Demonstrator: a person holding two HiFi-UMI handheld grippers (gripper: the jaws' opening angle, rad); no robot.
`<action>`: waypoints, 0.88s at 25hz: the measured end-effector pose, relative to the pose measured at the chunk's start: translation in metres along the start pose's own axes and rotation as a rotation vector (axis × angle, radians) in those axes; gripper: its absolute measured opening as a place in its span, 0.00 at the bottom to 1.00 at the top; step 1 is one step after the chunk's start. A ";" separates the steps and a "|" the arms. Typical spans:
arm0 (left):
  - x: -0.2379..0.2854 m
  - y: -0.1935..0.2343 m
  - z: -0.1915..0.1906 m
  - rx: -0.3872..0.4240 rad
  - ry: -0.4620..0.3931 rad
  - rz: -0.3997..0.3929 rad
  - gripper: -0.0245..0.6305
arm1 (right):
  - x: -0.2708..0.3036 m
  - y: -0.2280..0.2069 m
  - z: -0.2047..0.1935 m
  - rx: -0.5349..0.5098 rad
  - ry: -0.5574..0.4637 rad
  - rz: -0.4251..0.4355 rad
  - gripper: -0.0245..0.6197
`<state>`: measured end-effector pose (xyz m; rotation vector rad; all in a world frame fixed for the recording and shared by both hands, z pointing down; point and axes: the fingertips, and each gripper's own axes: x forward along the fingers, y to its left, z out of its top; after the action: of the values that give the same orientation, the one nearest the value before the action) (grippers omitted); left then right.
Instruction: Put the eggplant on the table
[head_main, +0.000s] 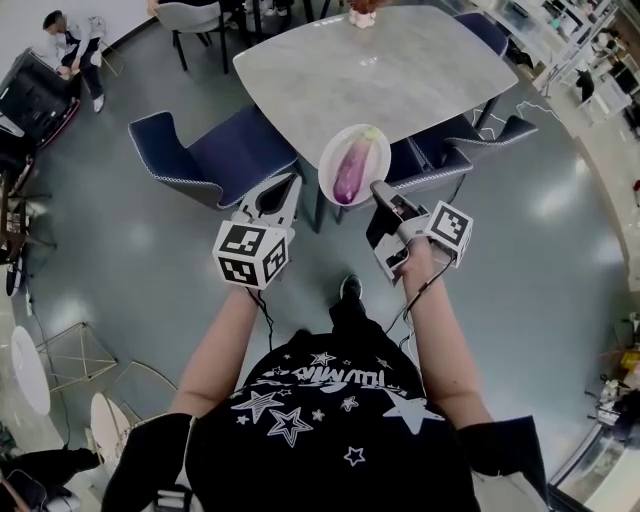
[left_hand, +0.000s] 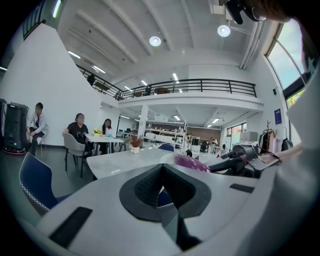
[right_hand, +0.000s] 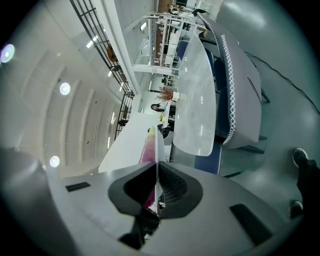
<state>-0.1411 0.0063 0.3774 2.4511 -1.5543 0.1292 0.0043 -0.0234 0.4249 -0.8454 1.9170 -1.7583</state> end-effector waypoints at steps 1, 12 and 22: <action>-0.002 0.000 -0.001 0.001 -0.002 0.004 0.05 | 0.000 0.000 -0.001 0.002 0.000 0.006 0.07; -0.004 0.002 -0.020 0.019 -0.024 0.057 0.05 | 0.005 -0.018 0.000 -0.008 0.032 0.057 0.07; 0.118 -0.002 0.023 0.011 -0.008 0.098 0.05 | 0.045 -0.018 0.125 0.010 0.077 0.044 0.07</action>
<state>-0.0893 -0.1026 0.3782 2.3863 -1.6822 0.1448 0.0565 -0.1462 0.4315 -0.7355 1.9582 -1.7975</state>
